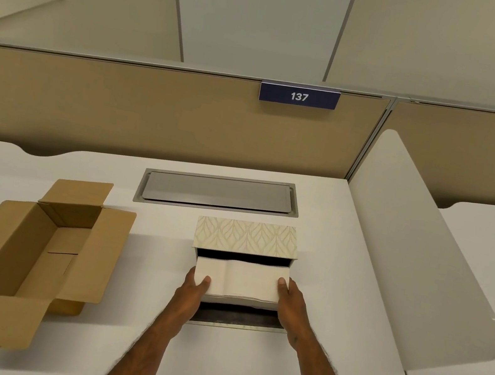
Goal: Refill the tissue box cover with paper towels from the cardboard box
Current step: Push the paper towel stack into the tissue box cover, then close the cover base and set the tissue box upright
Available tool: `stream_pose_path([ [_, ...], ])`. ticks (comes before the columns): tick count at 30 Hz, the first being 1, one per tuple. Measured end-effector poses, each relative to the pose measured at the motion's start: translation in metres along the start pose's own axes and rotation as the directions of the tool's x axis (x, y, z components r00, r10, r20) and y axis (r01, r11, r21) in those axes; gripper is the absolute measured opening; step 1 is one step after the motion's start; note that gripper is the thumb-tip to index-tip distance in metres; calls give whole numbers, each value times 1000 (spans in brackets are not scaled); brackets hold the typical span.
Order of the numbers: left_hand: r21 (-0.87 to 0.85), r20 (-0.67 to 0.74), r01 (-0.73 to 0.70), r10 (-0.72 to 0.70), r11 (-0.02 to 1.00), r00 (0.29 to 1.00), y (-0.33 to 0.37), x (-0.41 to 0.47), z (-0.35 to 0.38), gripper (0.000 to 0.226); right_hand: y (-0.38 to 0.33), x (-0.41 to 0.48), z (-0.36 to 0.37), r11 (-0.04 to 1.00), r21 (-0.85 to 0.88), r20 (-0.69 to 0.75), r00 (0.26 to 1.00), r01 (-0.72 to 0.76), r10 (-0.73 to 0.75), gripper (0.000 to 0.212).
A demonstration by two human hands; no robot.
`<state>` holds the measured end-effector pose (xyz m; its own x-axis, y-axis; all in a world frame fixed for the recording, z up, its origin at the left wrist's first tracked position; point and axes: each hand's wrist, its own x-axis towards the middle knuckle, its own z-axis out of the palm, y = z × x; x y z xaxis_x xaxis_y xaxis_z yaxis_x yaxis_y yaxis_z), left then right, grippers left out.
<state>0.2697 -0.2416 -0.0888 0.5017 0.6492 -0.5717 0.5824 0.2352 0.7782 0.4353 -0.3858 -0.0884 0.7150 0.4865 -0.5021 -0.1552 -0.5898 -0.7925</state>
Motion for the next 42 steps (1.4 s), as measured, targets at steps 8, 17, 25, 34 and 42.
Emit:
stream_pose_path([
  [8, -82, 27, 42, -40, 996, 999, 3, -1, -11, 70, -9, -4, -10, 997, 74, 36, 999, -21, 19, 63],
  [17, 184, -137, -173, 199, 968, 970, 68, 30, -45, 65, -74, 24, -49, 970, -133, -136, 966, 204, -222, 59],
  [25, 377, 95, -240, 220, 894, 971, 94, 59, -47, 68, -92, 53, -44, 922, -319, 187, 968, 221, -167, 71],
  [34, 447, 124, -362, 344, 818, 931, 76, 42, -50, 50, -72, 39, -50, 868, -407, 188, 956, 283, -224, 68],
  [42, 449, 165, -438, 409, 779, 897, 49, 9, -48, 46, -40, 3, -51, 865, -363, 186, 937, 346, -297, 63],
])
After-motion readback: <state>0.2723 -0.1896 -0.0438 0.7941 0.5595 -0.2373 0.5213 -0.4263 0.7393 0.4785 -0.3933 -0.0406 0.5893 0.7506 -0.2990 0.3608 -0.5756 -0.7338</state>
